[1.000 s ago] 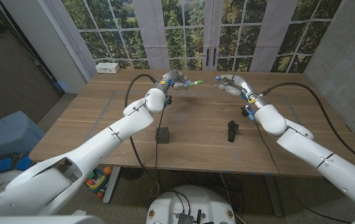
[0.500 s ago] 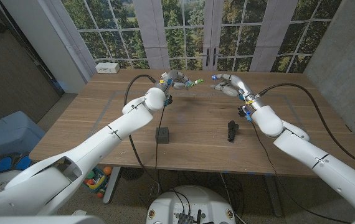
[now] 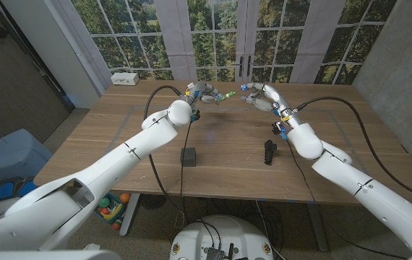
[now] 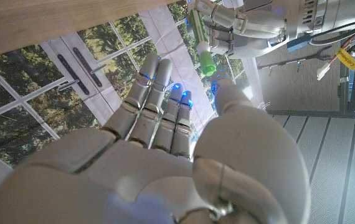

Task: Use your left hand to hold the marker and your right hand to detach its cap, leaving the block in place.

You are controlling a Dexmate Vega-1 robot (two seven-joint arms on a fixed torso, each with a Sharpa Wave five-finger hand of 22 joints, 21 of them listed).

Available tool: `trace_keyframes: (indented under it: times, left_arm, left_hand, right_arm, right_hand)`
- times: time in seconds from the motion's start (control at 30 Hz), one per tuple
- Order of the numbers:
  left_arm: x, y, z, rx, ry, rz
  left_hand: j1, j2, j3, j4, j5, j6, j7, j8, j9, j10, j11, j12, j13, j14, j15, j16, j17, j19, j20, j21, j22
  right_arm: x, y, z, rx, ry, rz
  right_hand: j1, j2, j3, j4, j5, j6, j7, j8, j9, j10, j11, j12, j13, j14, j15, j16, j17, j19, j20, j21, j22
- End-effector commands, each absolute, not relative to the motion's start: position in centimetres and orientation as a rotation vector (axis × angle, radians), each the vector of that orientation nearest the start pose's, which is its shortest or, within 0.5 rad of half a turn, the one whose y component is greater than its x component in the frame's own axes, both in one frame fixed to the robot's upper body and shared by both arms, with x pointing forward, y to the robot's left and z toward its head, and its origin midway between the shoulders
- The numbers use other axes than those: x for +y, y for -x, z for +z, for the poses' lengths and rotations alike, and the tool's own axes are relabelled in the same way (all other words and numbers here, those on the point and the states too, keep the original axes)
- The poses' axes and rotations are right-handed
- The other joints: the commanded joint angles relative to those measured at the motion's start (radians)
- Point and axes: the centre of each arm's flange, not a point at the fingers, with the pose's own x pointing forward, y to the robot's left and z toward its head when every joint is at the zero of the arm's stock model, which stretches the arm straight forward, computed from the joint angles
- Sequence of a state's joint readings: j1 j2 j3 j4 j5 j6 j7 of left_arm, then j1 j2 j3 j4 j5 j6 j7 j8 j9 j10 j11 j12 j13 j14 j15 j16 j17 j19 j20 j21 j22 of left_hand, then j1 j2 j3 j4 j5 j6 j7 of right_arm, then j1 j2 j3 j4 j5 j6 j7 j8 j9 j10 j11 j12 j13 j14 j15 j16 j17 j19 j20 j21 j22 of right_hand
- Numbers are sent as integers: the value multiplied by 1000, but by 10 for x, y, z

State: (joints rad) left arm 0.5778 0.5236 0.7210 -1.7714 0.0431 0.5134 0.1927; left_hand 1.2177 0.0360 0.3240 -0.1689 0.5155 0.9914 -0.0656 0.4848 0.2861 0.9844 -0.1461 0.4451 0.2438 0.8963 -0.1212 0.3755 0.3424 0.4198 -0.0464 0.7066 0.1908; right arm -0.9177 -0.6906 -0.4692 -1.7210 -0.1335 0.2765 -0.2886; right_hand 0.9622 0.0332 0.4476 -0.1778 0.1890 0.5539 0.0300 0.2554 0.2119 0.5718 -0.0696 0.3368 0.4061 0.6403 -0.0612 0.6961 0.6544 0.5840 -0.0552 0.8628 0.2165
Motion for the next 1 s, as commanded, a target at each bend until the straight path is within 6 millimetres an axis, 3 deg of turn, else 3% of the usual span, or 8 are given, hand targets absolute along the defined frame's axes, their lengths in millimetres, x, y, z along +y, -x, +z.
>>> trace_keyframes:
  times: [0.03, 0.23, 1.0]
  left_arm:
    - [117, -612, 76, -524, -818, -64]
    - [115, -612, 77, -525, -821, -68]
    - [109, -613, 76, -520, -810, -96]
  left_hand:
    - [12, 21, -3, 4, 9, 43, 40, 7, 148, 252, -54, -2, 349, -5, -122, -3, 4, -4, -59, 5, 1]
    - [12, 22, -5, 4, 11, 43, 42, 7, 147, 253, -54, -5, 351, -5, -122, -4, 6, -5, -57, 6, 1]
    - [15, 23, -10, 4, 22, 42, 41, 8, 148, 256, -54, -17, 356, -4, -122, -8, 10, -7, -58, 13, 0]
  right_arm:
    - [-189, -554, 25, -1022, 792, 120]
    - [-187, -555, 27, -1030, 797, 121]
    - [-172, -560, 27, -1056, 828, 104]
  right_hand:
    - [-6, -6, -2, 3, -3, 11, -6, 7, 3, 0, 1, 2, 8, 13, -152, -2, 2, 2, -57, 9, 5]
    - [5, 1, 2, 7, -5, 49, -13, 21, 4, 26, -2, 14, 15, 29, -160, -9, 0, 13, -70, 29, 7]
    - [38, 14, 10, 6, -4, 77, -18, 30, 5, 56, -10, 27, 30, 66, -161, -16, 3, 30, -84, 70, 11]
